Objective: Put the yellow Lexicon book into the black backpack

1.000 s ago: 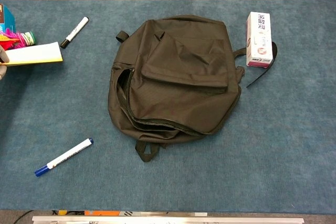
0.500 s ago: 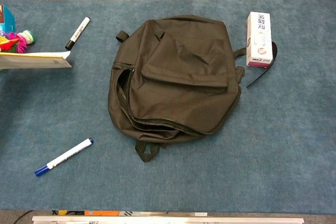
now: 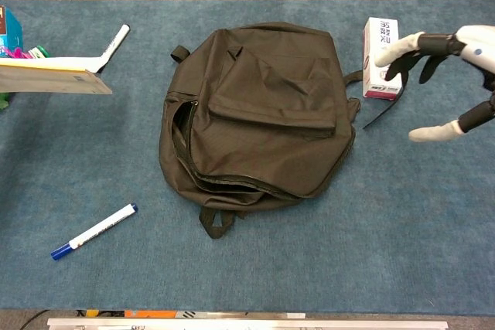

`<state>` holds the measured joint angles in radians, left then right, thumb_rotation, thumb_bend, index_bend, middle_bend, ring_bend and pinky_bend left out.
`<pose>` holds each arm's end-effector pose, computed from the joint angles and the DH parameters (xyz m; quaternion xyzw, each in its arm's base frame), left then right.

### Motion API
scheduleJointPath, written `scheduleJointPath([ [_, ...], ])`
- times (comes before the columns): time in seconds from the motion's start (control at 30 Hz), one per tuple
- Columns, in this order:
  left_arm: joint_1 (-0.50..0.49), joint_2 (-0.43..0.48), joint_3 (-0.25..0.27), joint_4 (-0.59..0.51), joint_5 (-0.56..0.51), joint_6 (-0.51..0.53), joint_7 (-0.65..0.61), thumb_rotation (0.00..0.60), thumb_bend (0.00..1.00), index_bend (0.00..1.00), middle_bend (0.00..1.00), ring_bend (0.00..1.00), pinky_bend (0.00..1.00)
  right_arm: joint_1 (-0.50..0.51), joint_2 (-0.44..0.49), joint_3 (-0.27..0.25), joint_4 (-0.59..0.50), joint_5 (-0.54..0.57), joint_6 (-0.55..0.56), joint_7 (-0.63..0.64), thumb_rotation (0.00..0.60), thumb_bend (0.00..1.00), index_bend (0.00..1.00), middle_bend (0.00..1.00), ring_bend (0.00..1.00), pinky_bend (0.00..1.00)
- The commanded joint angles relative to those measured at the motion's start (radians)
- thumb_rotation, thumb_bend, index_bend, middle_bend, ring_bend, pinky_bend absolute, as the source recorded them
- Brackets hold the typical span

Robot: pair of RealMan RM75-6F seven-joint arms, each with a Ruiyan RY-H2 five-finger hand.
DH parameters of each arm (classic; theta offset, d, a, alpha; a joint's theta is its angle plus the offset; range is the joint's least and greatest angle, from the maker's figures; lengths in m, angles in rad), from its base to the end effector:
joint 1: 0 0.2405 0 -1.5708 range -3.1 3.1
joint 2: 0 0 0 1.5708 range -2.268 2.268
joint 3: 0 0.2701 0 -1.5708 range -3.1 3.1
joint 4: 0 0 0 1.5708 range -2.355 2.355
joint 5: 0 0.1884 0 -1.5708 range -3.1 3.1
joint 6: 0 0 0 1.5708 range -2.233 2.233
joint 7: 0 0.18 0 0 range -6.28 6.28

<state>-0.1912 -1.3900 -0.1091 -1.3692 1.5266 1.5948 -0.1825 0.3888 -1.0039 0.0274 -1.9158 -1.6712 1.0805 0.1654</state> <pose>-0.2942 0.2588 0.1415 -0.5404 -0.3677 -0.5301 0.5402 -0.1874 -0.2549 0.1193 0.7279 -0.4465 0.4184 0.3094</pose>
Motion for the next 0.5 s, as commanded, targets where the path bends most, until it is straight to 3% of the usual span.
scheduleJointPath([
  [0.03, 0.009, 0.013, 0.008, -0.016, 0.014, 0.013, -0.006, 0.6, 0.38, 0.61, 0.54, 0.5, 0.5, 0.049, -0.051, 0.011, -0.034, 0.04, -0.068, -0.053, 0.6, 0.01, 0.28, 0.38, 0.29, 0.38],
  [0.17, 0.017, 0.025, 0.015, -0.032, 0.026, 0.024, -0.007, 0.6, 0.38, 0.61, 0.54, 0.5, 0.5, 0.074, -0.08, 0.016, -0.046, 0.072, -0.108, -0.091, 0.6, 0.0, 0.28, 0.38, 0.29, 0.38],
  [0.5, 0.04, 0.057, 0.042, -0.088, 0.071, 0.051, 0.008, 0.6, 0.38, 0.61, 0.54, 0.5, 0.5, 0.195, -0.29, 0.071, -0.016, 0.304, -0.251, -0.282, 0.6, 0.0, 0.28, 0.38, 0.29, 0.38],
])
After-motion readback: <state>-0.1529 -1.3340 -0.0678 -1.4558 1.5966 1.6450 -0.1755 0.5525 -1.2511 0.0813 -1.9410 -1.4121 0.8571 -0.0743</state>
